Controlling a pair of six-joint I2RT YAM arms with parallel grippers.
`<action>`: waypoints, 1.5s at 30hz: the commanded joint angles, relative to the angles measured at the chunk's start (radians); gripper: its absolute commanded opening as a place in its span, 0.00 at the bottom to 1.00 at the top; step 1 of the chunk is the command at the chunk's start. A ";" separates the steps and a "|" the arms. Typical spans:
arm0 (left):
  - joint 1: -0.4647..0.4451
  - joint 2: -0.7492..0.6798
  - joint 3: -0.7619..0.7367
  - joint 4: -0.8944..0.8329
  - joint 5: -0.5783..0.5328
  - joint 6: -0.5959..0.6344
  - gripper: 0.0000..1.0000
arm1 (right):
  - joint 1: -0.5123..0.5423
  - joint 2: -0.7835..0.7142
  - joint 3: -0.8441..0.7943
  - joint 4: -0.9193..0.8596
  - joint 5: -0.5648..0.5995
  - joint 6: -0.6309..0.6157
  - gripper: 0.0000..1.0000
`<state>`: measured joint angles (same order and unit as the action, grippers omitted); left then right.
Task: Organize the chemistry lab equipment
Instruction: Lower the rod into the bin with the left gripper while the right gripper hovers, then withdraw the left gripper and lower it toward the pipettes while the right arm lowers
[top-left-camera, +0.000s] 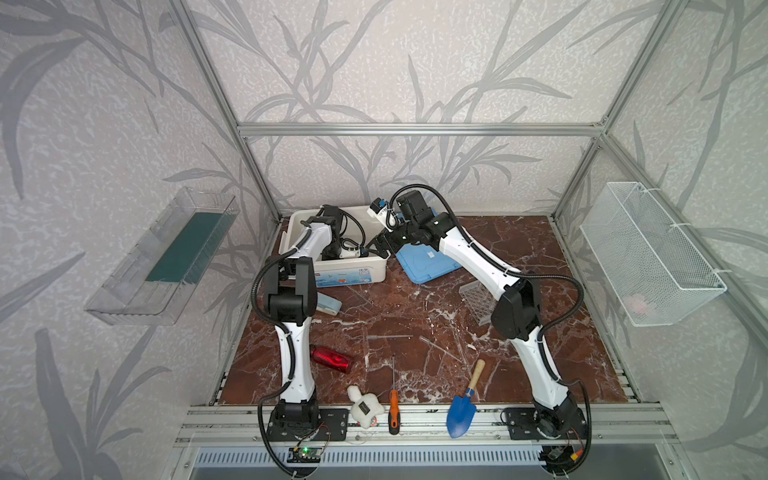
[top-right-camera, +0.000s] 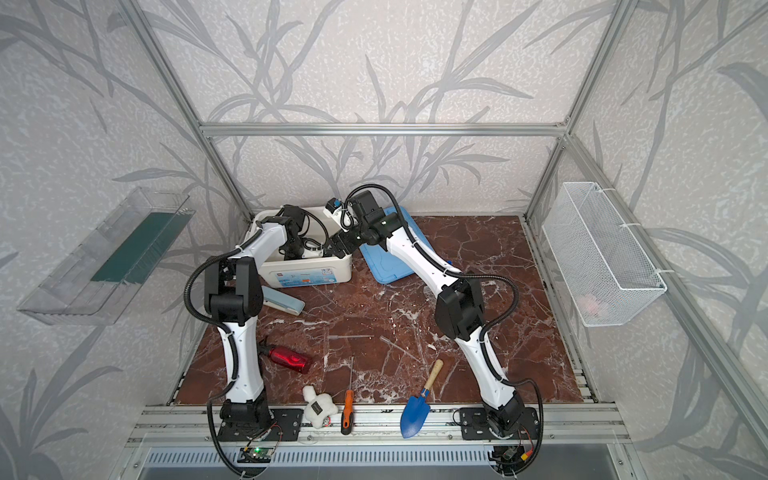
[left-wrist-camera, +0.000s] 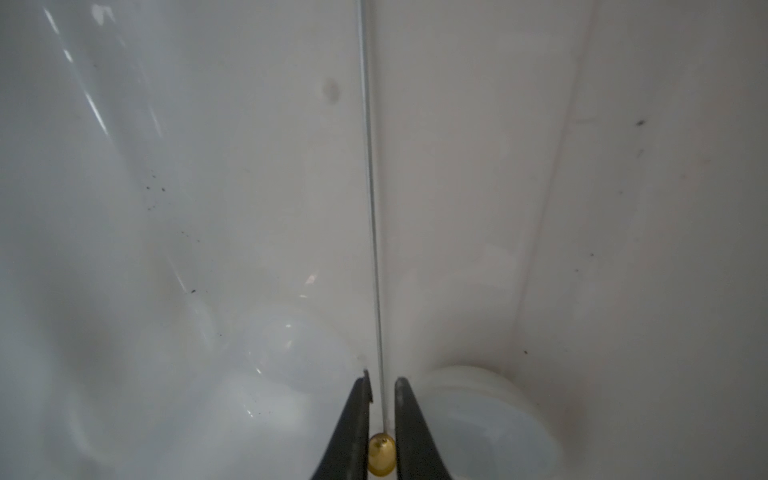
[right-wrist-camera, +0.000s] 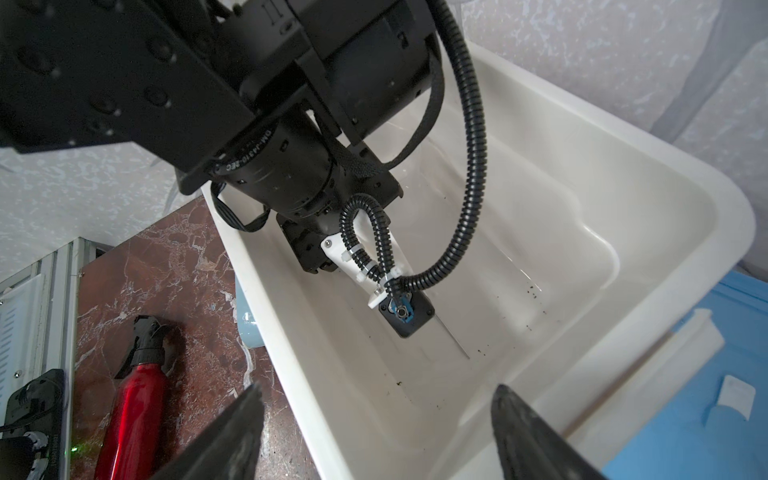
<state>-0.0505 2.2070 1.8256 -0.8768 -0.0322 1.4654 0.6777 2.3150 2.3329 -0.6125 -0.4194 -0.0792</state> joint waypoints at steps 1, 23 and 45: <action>-0.003 -0.004 -0.029 0.002 -0.025 0.005 0.16 | -0.008 0.006 0.024 -0.009 -0.012 0.002 0.84; -0.040 -0.270 -0.048 0.108 -0.066 -0.090 0.42 | -0.014 -0.124 0.000 -0.037 -0.042 0.028 0.86; -0.276 -0.567 -0.048 0.198 -0.274 -0.787 0.95 | -0.015 -0.827 -0.791 0.144 0.223 0.084 0.99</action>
<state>-0.2958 1.6970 1.7393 -0.6968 -0.2214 0.8730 0.6655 1.5383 1.5818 -0.4969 -0.2394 -0.0288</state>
